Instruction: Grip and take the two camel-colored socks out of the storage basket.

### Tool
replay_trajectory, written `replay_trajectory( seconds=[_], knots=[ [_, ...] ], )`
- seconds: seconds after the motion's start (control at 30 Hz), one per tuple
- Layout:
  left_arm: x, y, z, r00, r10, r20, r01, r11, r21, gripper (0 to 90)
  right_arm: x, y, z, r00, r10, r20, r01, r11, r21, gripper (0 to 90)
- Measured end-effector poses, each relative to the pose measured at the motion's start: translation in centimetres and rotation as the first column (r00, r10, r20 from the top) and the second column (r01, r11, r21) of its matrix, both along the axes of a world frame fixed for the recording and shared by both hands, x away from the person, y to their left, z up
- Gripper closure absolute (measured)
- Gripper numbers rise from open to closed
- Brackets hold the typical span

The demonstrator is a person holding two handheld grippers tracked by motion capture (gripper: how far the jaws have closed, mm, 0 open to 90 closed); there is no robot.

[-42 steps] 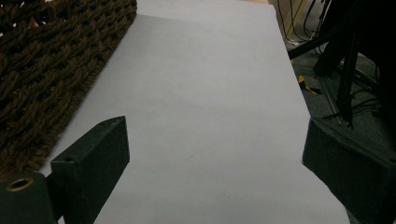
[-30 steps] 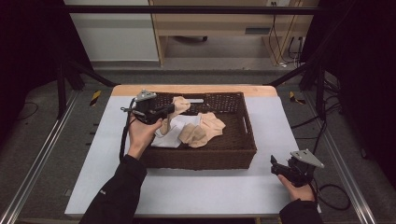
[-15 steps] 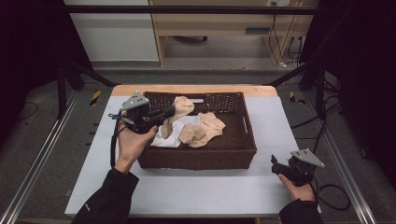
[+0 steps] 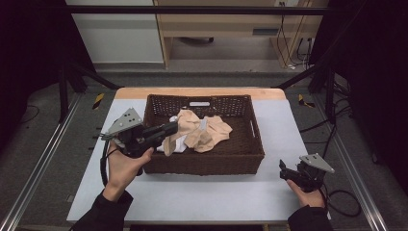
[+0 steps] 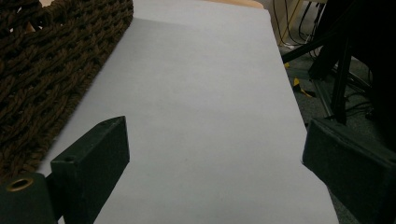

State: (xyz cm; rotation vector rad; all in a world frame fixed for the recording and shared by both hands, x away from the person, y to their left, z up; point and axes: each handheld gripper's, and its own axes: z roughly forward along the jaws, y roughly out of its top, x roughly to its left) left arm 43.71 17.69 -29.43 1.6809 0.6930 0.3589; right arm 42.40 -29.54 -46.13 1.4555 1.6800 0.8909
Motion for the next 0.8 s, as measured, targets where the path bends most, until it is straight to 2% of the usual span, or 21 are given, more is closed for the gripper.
replay_trajectory(
  seconds=[0.2,0.47,0.63,0.8],
  knots=[
    [-1.8,0.1,-0.3,0.9991,-0.039,0.019,0.038,0.9993,0.002,86.5,0.1,0.0,-0.1,1.0,0.0,-0.002,0.0,1.0,-0.005,7.6],
    [-4.5,0.4,-2.2,0.9966,-0.082,0.009,0.081,0.9958,0.043,86.5,0.0,-0.1,-0.1,1.0,-0.002,-0.002,0.002,1.0,-0.004,7.6],
    [-5.7,0.5,-4.4,0.995,-0.096,-0.028,0.098,0.9901,0.1,86.5,-0.1,-0.1,0.0,1.0,-0.003,0.002,0.003,1.0,-0.005,7.6],
    [-5.8,0.1,-7.4,0.9891,-0.108,-0.1,0.121,0.9834,0.135,86.4,-0.1,0.0,0.0,1.0,-0.004,0.001,0.004,1.0,-0.008,7.6]
  ],
)
